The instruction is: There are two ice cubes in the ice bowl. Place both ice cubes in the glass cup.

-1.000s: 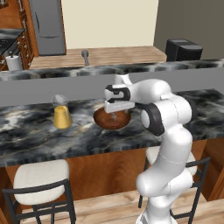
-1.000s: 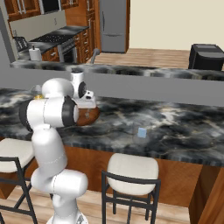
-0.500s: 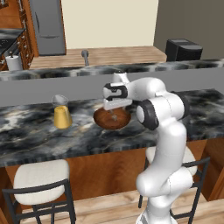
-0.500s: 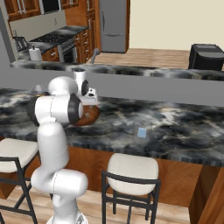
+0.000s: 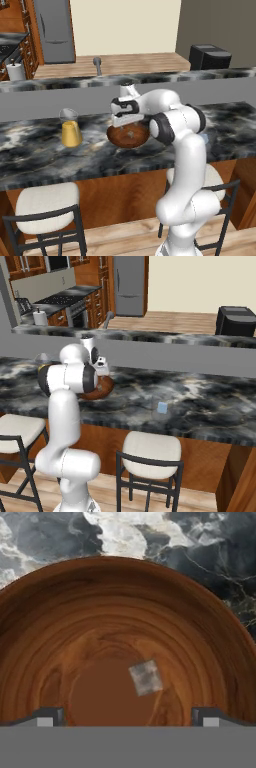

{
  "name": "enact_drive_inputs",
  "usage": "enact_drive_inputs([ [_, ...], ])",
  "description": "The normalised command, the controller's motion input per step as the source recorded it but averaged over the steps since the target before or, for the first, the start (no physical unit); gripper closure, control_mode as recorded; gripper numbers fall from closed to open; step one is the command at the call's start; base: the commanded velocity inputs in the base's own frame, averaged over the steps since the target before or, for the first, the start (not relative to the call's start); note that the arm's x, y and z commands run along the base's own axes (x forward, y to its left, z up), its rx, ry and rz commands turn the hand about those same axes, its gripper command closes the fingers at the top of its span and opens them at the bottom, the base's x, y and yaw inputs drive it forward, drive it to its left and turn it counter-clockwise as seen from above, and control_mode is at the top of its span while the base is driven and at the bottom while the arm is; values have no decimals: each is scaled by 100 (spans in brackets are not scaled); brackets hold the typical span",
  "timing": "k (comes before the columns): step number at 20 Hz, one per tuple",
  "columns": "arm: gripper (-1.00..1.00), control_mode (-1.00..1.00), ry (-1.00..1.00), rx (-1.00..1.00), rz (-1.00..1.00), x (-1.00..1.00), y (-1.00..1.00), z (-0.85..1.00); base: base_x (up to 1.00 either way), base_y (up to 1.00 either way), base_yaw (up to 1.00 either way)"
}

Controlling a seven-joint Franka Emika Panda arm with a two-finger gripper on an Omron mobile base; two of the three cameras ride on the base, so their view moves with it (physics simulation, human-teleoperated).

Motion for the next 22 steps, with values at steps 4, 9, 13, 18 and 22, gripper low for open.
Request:
enact_drive_inputs([
  [4, -100, -100, 4, -7, 0, 0, 0, -40, 0, 0, 0],
  [9, -100, -100, 1, -6, 0, 0, 0, -34, 0, 0, 0],
  [13, -100, -100, 0, -4, 0, 6, 0, -16, 0, 0, 0],
  [18, -100, -100, 0, 0, 0, 35, 0, -1, 0, 0, 0],
  [22, -100, -100, 0, 0, 0, 47, -4, 0, 0, 0, 0],
])
